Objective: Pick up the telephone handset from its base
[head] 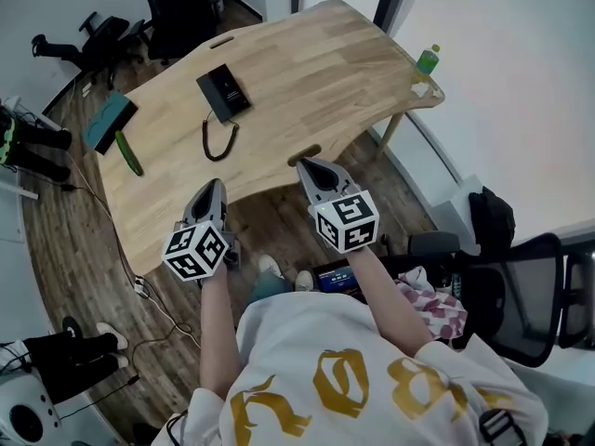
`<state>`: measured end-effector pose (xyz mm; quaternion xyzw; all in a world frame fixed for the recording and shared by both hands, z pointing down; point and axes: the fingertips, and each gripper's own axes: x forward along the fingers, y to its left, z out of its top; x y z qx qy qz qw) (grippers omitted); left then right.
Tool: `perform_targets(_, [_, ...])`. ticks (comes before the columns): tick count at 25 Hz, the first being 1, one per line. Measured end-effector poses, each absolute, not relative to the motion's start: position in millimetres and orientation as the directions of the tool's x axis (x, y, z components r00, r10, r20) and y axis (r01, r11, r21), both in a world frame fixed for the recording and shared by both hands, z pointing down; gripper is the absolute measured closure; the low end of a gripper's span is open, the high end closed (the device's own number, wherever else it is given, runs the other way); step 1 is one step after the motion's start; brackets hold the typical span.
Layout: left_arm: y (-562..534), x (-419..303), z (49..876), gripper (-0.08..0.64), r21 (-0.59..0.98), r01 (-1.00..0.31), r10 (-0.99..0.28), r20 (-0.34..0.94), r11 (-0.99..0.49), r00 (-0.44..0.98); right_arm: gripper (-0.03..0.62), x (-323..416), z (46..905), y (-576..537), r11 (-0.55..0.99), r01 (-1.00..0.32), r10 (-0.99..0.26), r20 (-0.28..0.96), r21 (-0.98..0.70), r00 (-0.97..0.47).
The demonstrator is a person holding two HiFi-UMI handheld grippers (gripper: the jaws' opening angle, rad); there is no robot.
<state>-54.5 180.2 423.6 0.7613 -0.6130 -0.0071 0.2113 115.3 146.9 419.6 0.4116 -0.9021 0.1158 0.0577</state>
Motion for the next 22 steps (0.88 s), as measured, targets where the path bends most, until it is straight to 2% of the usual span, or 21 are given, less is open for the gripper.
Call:
perform_targets(9, [135,-72,438,0.554,0.353,-0.924,-0.937,0.249,-0.150,0.247,0.588,100,438,102,0.631,-0.759,-0.724,0.230,-0.163,-0.651])
perform_targets(22, [-6,-137,470,0.554,0.380,-0.921,-0.932,0.295,-0.089,0.212,0.588,46,473,-36,0.613,-0.767,-0.700,0.321,-0.190,-0.639])
